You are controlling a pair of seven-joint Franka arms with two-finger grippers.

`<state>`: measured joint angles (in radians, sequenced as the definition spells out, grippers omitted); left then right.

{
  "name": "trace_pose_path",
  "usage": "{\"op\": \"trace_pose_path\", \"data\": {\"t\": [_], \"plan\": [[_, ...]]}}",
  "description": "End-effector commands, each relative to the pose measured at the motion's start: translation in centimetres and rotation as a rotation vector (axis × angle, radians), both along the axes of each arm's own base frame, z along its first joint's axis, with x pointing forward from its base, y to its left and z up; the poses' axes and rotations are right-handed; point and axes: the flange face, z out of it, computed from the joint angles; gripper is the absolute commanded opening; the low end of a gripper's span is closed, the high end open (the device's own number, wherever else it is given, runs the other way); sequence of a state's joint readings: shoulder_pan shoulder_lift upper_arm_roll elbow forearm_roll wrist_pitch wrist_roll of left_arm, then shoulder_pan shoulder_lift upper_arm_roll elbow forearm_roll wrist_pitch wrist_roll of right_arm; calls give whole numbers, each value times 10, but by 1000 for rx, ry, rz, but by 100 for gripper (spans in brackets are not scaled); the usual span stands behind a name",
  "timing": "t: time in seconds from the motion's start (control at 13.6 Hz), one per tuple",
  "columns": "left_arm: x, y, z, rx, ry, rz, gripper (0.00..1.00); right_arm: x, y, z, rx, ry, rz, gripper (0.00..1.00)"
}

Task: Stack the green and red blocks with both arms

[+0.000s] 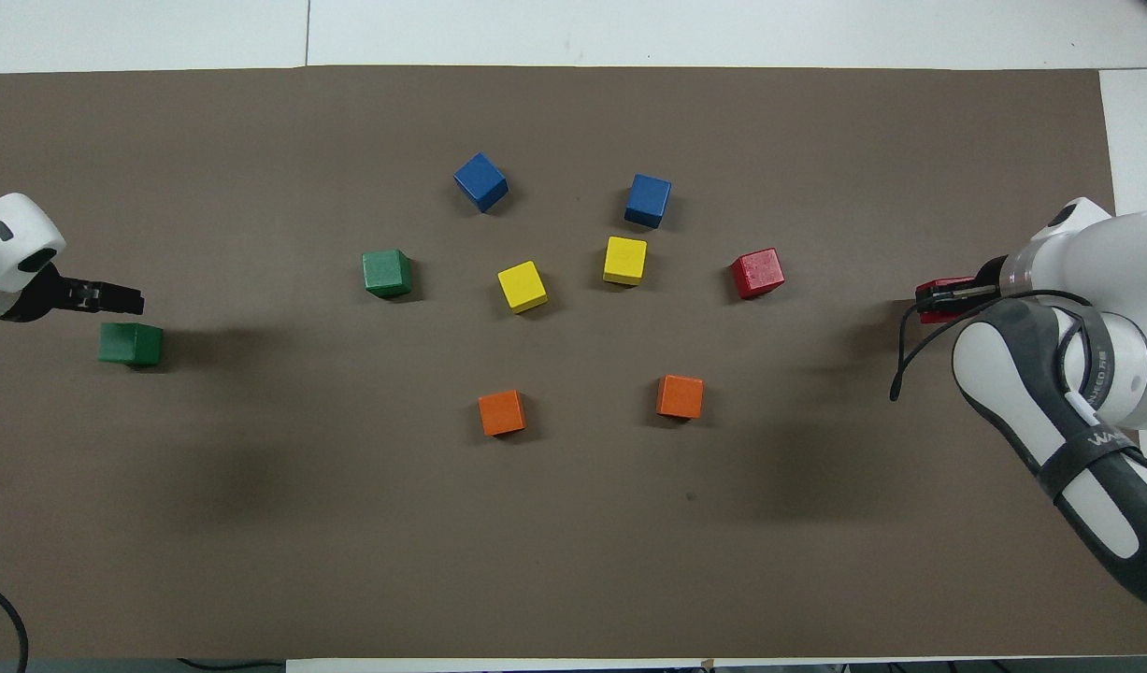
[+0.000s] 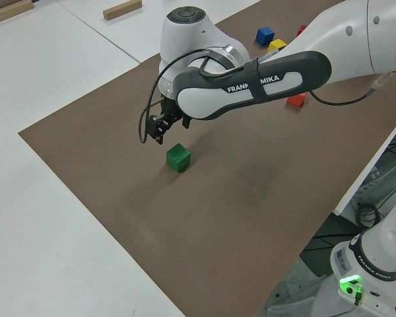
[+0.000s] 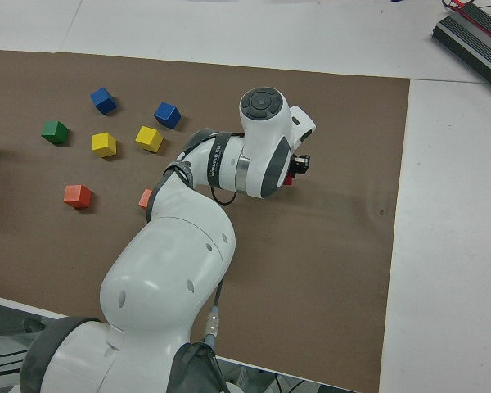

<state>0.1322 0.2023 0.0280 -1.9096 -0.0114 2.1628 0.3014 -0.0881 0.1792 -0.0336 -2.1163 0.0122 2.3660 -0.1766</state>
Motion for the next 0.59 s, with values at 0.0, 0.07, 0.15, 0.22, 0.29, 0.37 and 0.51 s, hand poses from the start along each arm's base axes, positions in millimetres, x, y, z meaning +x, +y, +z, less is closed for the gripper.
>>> {"op": "trace_pose_path", "data": {"t": [0.0,0.07,0.15,0.22,0.29,0.37,0.51], "plan": [[21,-74,12,-37,2,158,100,-2,-5,-13,7,-7,14,0],[24,-104,12,-45,-19,218,100,1,-4,-15,4,-25,17,0],[25,-126,13,-52,-37,235,100,1,-6,-20,3,-24,14,0],[24,-150,13,-58,-36,218,100,1,-6,-25,4,-18,14,0],[23,-166,13,-64,-44,242,100,2,-8,-28,4,-19,11,0],[22,-196,9,-73,-57,253,100,3,-12,-28,1,-34,4,0],[21,-242,-11,-81,-65,276,100,2,-16,-33,1,-27,6,0]]}}
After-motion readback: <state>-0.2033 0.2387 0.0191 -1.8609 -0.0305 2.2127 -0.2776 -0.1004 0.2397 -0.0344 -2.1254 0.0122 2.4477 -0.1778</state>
